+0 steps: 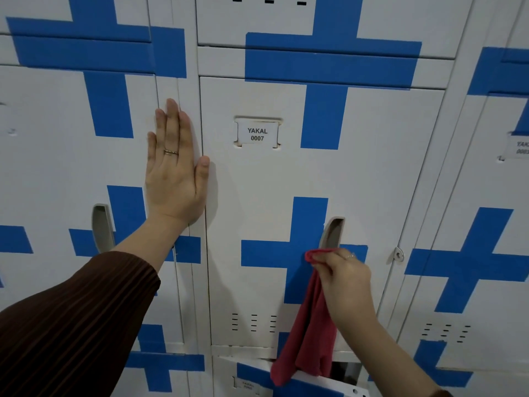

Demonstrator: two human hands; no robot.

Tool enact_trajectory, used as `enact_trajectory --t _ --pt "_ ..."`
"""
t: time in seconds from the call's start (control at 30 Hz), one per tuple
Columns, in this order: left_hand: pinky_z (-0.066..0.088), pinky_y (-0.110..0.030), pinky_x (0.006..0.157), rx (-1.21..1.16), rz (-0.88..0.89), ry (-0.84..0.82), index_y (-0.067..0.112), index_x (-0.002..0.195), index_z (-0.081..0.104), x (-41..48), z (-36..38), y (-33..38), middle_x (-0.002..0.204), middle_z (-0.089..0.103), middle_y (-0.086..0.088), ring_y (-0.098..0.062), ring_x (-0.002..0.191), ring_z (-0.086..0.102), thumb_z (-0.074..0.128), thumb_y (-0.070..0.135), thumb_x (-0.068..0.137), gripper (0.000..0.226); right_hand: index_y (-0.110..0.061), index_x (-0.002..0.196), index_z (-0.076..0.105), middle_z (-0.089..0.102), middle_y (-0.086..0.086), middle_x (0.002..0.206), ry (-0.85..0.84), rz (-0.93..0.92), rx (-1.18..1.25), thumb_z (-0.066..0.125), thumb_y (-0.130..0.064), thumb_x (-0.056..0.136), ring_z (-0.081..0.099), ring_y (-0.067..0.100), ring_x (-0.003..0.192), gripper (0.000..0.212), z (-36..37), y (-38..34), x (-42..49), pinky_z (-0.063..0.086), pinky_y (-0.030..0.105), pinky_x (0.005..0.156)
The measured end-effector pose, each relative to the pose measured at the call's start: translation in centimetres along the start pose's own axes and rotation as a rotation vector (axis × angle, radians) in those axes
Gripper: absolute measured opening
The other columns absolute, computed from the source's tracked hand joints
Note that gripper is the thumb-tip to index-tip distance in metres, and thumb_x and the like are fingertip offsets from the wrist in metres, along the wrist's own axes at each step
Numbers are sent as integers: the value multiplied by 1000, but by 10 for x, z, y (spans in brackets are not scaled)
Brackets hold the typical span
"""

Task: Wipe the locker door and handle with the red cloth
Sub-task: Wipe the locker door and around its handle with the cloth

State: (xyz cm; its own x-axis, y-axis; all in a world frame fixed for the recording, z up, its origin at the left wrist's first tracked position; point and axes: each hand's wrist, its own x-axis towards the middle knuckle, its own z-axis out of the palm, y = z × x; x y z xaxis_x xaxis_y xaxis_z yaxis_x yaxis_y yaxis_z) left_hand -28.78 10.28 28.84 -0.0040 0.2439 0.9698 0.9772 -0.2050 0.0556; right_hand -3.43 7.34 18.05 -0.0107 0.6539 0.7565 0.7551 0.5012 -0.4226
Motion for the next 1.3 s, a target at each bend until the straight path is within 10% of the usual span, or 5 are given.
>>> enact_trajectory --t 0.23,0.47,0.7,0.93,1.3 --pt "-5 -32 117 10 -2 -3 -1 146 8 0 0 0 154 7 -21 -30 143 0 19 32 97 60 -3 88 72 67 11 82 285 -25 66 68 6 75 59 18 73 16 -17 -17 37 37 7 79" --pt "-6 -31 116 0 0 10 0 147 8 0 1 -1 155 7 -20 -29 143 0 21 29 96 60 -7 82 73 67 7 76 64 -57 -93 76 13 61 62 20 63 29 6 4 -12 39 11 73" --pt "-6 -32 117 1 2 12 1 147 7 0 3 -2 155 6 -19 -23 143 -3 20 30 96 60 -1 85 72 67 13 80 314 -76 17 71 6 72 60 22 71 14 -13 -13 36 36 13 77" --pt "-5 -32 117 3 4 12 1 147 8 0 2 -3 155 7 -19 -20 143 -4 20 31 96 60 -13 84 72 64 -1 80 59 18 79 69 9 72 59 16 67 25 4 1 -7 35 5 80" --pt "-5 -32 117 0 4 9 0 147 8 1 2 -2 154 7 -20 -29 143 1 19 32 96 61 -2 88 71 67 11 80 159 -148 -86 70 9 69 64 26 70 22 5 5 2 45 20 70"
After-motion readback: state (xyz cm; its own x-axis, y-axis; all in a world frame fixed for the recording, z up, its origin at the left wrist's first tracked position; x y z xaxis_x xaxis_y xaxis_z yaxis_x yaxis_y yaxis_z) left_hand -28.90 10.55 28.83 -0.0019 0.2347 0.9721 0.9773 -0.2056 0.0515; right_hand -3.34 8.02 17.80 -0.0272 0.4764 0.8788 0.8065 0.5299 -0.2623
